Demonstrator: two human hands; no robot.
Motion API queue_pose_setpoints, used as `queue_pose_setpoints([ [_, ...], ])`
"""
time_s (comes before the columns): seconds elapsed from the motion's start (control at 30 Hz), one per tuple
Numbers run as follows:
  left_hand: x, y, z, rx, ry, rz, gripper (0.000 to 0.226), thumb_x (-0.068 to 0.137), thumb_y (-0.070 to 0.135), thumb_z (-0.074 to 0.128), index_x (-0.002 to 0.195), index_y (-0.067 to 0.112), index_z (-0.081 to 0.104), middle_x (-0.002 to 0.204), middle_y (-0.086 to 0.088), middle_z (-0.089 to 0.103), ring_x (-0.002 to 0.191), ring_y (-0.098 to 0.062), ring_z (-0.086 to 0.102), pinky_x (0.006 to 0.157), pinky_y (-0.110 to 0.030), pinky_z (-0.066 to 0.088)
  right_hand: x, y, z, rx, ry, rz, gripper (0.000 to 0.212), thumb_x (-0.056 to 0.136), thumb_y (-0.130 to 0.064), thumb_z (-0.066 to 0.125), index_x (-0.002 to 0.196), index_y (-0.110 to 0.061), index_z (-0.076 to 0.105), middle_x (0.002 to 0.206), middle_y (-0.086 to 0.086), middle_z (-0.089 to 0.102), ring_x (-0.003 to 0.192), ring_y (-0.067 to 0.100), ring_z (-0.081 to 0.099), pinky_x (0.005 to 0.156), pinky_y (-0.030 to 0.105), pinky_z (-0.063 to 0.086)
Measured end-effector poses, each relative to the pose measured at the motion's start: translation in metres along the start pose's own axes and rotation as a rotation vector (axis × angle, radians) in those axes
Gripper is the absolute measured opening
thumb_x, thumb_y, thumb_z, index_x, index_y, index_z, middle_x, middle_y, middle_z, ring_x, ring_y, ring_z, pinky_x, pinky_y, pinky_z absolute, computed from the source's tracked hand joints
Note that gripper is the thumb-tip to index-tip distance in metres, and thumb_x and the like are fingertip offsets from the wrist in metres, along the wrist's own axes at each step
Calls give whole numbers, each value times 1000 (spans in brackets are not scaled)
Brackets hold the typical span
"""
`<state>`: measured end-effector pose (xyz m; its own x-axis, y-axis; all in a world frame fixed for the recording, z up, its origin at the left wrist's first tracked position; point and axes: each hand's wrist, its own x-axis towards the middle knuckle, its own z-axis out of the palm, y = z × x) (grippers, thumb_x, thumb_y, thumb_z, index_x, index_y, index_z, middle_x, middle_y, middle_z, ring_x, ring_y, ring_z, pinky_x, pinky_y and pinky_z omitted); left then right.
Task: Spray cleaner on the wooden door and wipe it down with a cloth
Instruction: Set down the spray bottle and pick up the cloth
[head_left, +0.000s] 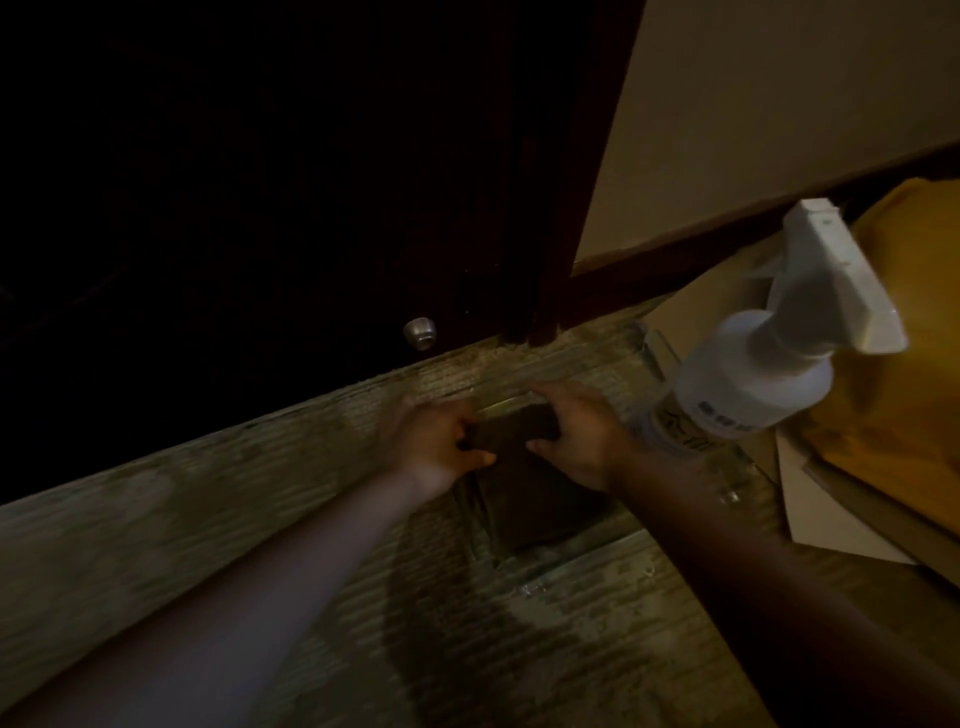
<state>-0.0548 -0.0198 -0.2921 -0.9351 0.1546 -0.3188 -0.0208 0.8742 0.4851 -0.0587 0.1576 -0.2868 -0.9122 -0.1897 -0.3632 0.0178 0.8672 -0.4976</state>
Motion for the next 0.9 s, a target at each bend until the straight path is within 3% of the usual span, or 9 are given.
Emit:
queue_pose_setpoints([
  [0.1,-4,-3,4,89,74,26,27,83,42,62,108,32,60,114,7,48,120,-21,35,101,-33,24,1,5,8,-147,25,-11,41,90,-29,57,129,-16,51,133,12,43,126,28,35,102,31,31],
  [0.17,-12,-6,3,13,149,44,14,85,39,61,97,37,56,120,14,46,121,-18,27,94,-29,16,-6,6,8,-114,44,-49,28,90,-30,58,114,-16,58,121,9,47,118,25,40,95,28,33],
  [0.23,-19,-6,-2,-99,184,73,13,83,38,62,86,40,50,120,20,51,119,-13,32,91,-28,16,-20,1,-1,114,64,-51,11,89,-25,60,99,-18,58,105,2,48,102,18,46,81,24,38],
  [0.3,-28,0,-17,-365,172,85,14,82,33,64,80,36,51,103,14,61,100,-4,50,91,-27,32,-39,-11,-14,452,56,-46,11,89,-16,61,83,-23,53,87,-1,53,82,15,54,65,21,44],
  [0.37,-44,18,-46,-650,144,81,19,83,13,65,80,28,52,81,7,59,72,6,55,72,-14,42,-58,-28,-35,659,103,-72,17,87,-12,63,83,-26,55,81,2,60,75,16,62,61,24,52],
  [0.47,-74,51,-113,-745,225,139,20,83,5,61,83,24,54,76,8,58,66,9,55,62,-7,42,-87,-69,-85,821,219,-109,17,84,-12,65,86,-27,56,82,-4,64,72,1,64,60,15,51],
  [0.6,-127,122,-237,-744,345,204,20,85,7,59,88,26,55,86,6,61,78,6,59,67,-9,46,-145,-150,-196,1044,411,-150,20,79,-14,67,90,-29,58,86,-7,71,83,4,68,66,21,55],
  [0.73,-192,227,-378,-841,516,306,14,73,29,61,85,37,62,86,7,67,83,-2,64,67,-14,50,-226,-236,-351,990,501,-300,20,70,-26,61,90,-26,60,85,-8,71,81,5,69,63,16,54],
  [0.9,-280,377,-584,-957,754,496,18,69,27,61,75,42,66,82,14,69,76,0,65,57,-9,48,-332,-351,-581,919,570,-543,25,62,-24,61,86,-20,62,82,-11,71,76,3,67,58,13,51],
])
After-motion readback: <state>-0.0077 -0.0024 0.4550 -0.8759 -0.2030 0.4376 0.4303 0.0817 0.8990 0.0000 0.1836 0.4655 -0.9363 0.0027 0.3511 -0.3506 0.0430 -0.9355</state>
